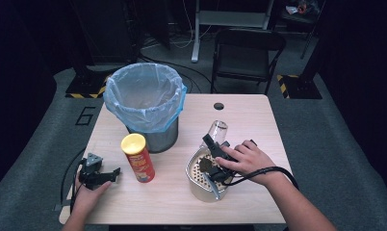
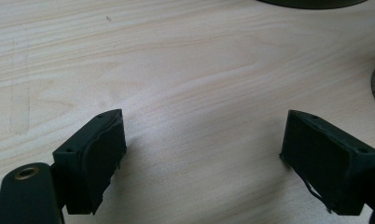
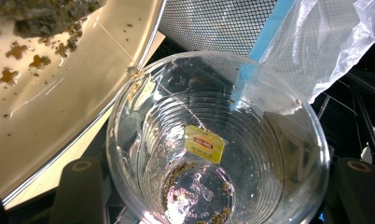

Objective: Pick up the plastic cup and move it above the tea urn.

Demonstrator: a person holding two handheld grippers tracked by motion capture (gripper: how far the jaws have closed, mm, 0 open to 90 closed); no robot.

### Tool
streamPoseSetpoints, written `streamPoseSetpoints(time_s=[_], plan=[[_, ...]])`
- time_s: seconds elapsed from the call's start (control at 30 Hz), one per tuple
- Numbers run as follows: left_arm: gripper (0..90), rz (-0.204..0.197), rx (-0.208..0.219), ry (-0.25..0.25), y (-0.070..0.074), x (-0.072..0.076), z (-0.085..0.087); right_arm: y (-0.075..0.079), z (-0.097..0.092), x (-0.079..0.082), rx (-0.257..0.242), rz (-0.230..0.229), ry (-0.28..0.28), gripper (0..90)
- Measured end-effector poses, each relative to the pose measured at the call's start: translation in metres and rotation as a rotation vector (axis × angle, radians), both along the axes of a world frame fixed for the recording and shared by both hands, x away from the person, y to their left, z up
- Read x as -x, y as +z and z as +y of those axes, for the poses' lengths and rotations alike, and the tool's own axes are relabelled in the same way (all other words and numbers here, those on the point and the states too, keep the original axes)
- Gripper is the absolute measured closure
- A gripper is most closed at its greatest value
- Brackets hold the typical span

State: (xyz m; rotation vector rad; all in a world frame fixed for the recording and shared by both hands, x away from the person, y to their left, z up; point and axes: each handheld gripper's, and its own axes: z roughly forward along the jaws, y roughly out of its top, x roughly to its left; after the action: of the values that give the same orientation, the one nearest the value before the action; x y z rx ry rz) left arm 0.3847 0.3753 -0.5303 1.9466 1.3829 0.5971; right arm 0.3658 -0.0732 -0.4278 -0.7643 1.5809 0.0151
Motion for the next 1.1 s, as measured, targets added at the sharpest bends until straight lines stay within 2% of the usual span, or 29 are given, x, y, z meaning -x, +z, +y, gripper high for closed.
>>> streamPoseSetpoints(time_s=[0.03, 0.07, 0.17, 0.27, 0.33, 0.43, 0.47, 0.57, 0.6, 0.63, 0.73, 0.77, 0.8, 0.87, 1.1], plan=[[13.3, 0.0, 0.0, 0.0, 0.0, 0.0, 0.0, 0.0001, 0.0, 0.0002, 0.004, -0.004, 0.0, 33.0], [13.2, 0.0, 0.0, 0.0, 0.0, 0.0, 0.0, 0.0046, 0.0005, 0.0004, 0.087, -0.024, -0.002, 33.0], [13.3, 0.0, 0.0, 0.0, 0.0, 0.0, 0.0, 0.0067, 0.001, 0.0013, 0.102, -0.015, -0.012, 33.0], [13.2, 0.001, 0.0, 0.0, 0.0, 0.0, 0.0, 0.0069, 0.0013, 0.0016, 0.096, -0.033, -0.005, 33.0], [13.3, 0.0, 0.0, 0.0, 0.0, 0.0, 0.0, 0.006, 0.0011, 0.0017, 0.102, -0.022, -0.009, 33.0], [13.3, 0.0, 0.0, 0.0, 0.0, 0.0, 0.0, 0.0004, 0.0007, 0.0012, 0.016, -0.008, 0.001, 33.0], [13.2, 0.0, 0.0, 0.0, 0.0, 0.0, 0.0, 0.0001, 0.0007, 0.0012, 0.007, -0.006, 0.002, 32.9], [13.3, 0.0, 0.0, 0.0, 0.0, 0.0, 0.0, 0.0016, 0.0009, 0.001, 0.027, -0.011, 0.001, 33.0], [13.3, 0.0, -0.001, 0.0, 0.0, 0.0, 0.0, 0.005, 0.0013, 0.001, 0.093, -0.025, -0.001, 32.9], [13.3, 0.0, -0.001, 0.0, 0.0, 0.0, 0.0, 0.006, 0.0013, 0.0016, 0.101, -0.025, -0.006, 32.9], [13.2, 0.0, -0.001, 0.0, 0.0, 0.0, 0.0, 0.0061, 0.0012, 0.0019, 0.102, -0.026, -0.007, 32.9], [13.2, 0.0, 0.0, 0.0, 0.0, 0.0, 0.0, 0.0043, 0.0011, 0.001, 0.083, -0.027, 0.001, 32.9], [13.3, 0.0, 0.0, 0.0, 0.0, 0.0, 0.0, 0.0059, 0.0013, 0.0019, 0.099, -0.028, -0.006, 32.9], [13.3, 0.0, -0.001, 0.0, 0.0001, 0.0, 0.0, 0.0045, 0.0013, 0.0013, 0.08, -0.028, 0.001, 32.9], [13.3, 0.001, 0.0, 0.0, 0.0, 0.0001, -0.0001, 0.006, 0.0012, 0.0019, 0.105, -0.027, -0.006, 32.8]])
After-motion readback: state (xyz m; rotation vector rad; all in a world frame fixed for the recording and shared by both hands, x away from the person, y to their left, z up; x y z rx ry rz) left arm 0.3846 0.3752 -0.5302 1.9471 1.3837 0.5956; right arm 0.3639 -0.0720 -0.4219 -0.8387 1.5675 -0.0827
